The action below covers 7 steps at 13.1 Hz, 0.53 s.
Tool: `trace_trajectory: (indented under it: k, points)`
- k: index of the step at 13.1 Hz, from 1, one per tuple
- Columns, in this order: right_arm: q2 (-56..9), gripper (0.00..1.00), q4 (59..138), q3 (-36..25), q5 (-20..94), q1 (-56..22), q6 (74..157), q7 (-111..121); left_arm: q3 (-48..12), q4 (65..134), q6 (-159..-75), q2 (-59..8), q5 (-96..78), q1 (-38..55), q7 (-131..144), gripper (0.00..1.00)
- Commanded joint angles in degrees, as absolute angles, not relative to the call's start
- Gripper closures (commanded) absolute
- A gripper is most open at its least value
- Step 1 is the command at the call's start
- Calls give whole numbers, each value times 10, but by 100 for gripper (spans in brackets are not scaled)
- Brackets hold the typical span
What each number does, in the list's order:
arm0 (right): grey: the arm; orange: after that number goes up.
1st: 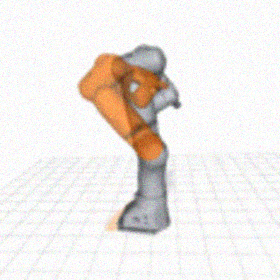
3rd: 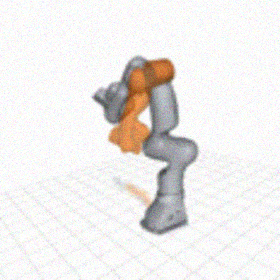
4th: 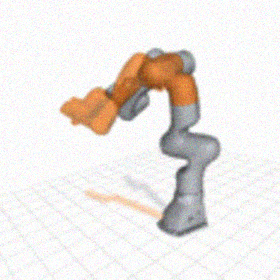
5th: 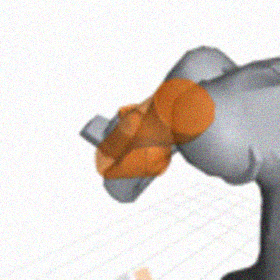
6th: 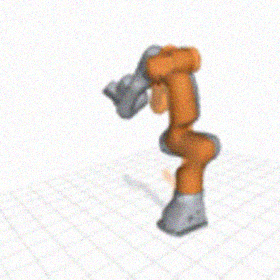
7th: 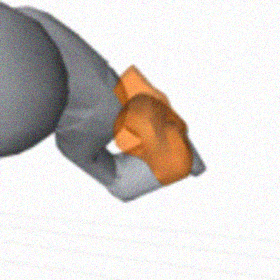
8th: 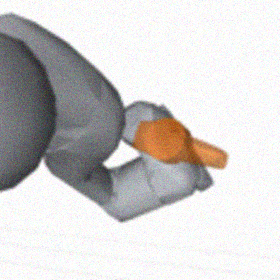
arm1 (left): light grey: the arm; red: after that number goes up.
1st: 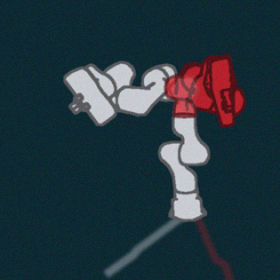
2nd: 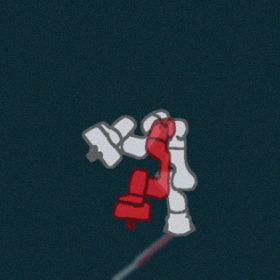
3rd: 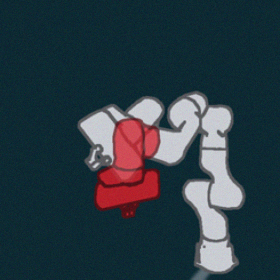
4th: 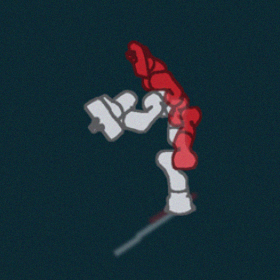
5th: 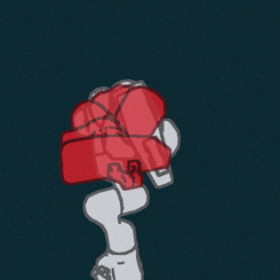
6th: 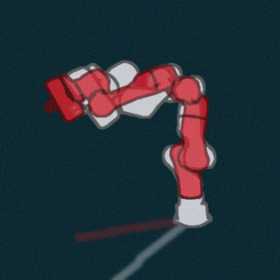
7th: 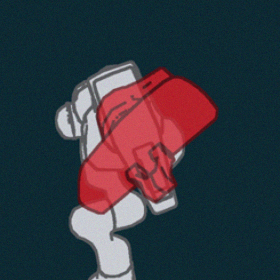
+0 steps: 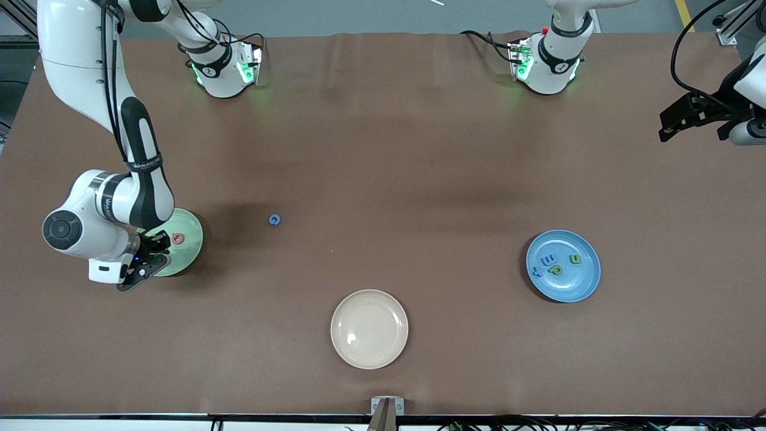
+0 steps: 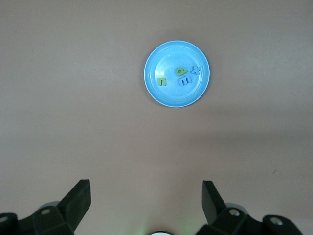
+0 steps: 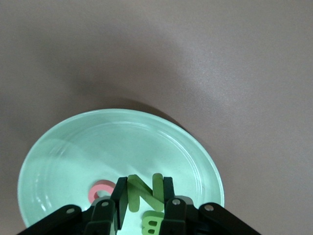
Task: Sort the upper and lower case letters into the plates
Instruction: 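Open the right gripper to drop the N onto the green plate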
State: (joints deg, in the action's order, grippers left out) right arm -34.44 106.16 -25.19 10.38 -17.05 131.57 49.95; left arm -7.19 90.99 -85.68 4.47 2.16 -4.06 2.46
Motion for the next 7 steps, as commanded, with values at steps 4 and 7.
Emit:
trace_trajectory:
  k: [4,7]
  points:
    - [-366,71,1058,-238,111,-157,1332,508,-70,914,-846,77,10,-44,13,0]
    - [-364,11,1059,-239,111,-163,1319,501,-69,911,-852,79,11,-44,14,0]
